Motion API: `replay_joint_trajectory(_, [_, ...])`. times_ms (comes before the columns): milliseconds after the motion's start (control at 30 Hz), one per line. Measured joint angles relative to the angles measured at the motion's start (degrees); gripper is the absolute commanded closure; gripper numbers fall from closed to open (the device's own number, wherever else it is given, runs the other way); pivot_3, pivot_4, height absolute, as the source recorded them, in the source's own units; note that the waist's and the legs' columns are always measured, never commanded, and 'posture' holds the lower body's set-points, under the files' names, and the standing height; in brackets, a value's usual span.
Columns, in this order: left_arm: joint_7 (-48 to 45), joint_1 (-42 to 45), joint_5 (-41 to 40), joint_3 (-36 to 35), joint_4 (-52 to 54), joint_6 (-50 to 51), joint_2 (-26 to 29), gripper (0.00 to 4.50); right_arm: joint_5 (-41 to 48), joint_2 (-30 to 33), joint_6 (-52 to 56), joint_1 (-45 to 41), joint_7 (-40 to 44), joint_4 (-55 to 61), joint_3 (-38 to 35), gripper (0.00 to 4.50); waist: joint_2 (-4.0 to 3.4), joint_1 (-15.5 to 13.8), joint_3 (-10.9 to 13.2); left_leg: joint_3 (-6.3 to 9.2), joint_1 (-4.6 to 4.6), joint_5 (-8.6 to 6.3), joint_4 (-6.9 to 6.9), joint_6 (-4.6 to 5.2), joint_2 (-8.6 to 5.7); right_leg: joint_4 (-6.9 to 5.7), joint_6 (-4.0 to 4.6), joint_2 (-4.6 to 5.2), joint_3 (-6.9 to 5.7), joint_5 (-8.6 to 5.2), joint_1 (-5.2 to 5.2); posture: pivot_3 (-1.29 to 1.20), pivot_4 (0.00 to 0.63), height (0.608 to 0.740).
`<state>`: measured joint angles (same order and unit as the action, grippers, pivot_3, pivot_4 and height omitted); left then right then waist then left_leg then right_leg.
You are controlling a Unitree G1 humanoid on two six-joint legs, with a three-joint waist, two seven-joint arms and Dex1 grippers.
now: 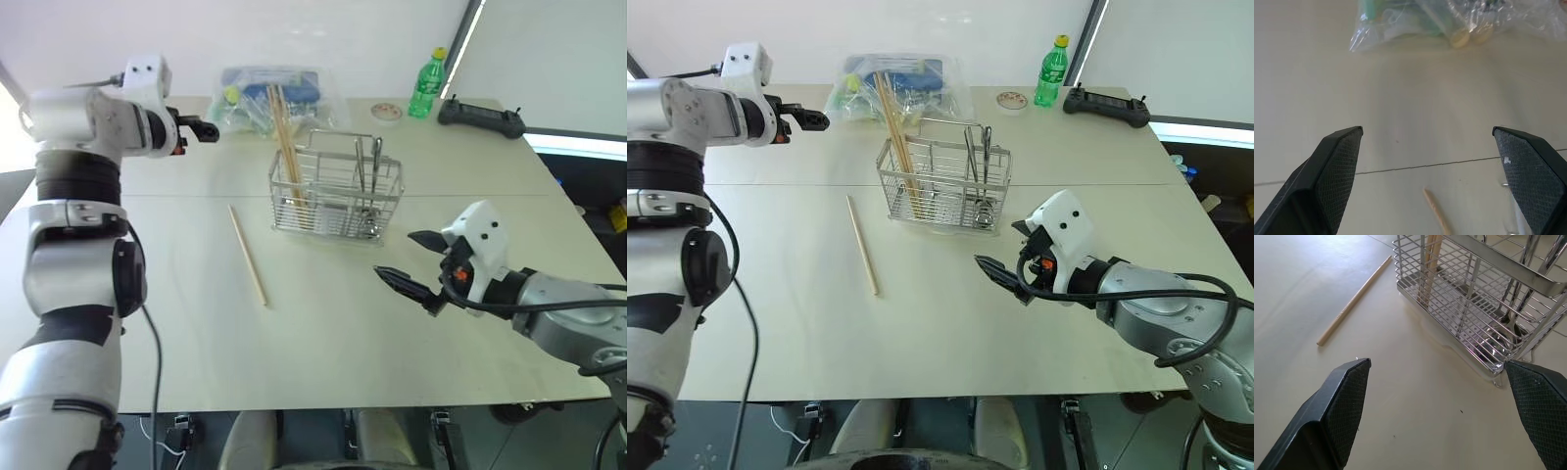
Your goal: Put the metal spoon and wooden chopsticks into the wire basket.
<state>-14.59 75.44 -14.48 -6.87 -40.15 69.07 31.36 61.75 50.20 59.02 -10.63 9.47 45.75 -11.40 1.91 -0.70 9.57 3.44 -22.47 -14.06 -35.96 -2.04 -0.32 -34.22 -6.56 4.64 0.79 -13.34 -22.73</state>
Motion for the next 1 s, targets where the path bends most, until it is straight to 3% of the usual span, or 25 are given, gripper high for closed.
replay_joint_trajectory(233, [9.1, -5.0, 1.2, -4.1, 4.8, 14.4, -10.0, 0.02, -0.9, -1.9, 0.0, -3.0, -0.1, -0.9, 2.8, 0.00, 0.00, 0.3, 0.0, 0.00, 0.01, 0.00, -0.01, 0.00, 0.00, -0.08, -0.02, -0.03, 0.00, 0.00, -0.05, 0.00, 0.150, 0.726])
replay_joint_trajectory(433, [15.8, -5.1, 4.3, -10.4, 7.7, 20.6, -14.4, 0.02, -0.9, -2.6, 0.0, -3.0, -0.8, -0.6, 3.7, 0.00, -0.02, 0.4, 0.0, 0.00, 0.06, 0.00, -0.01, -0.01, 0.00, -0.10, -0.02, -0.03, -0.01, 0.01, -0.04, 0.00, 0.150, 0.726])
replay_joint_trajectory(800, [23.0, -5.2, 7.1, -17.1, 0.2, 14.2, -19.2, 0.02, 1.0, -3.1, 0.1, -2.5, -3.8, 0.2, 2.9, 0.00, -0.02, -0.1, 0.0, 0.00, 0.04, 0.01, -0.03, -0.04, -0.03, -0.06, -0.02, 0.00, -0.01, 0.01, -0.01, 0.00, 0.150, 0.726])
replay_joint_trajectory(1000, [30.1, -3.7, 7.0, -21.4, -8.0, 5.0, -21.8, 0.02, 2.7, -3.0, 0.1, -0.8, -5.4, 1.2, 1.6, 0.00, -0.15, -0.1, -0.1, -0.02, 0.11, 0.01, -0.05, -0.03, -0.05, -0.07, -0.02, 0.03, 0.00, 0.02, 0.05, 0.00, 0.150, 0.726])
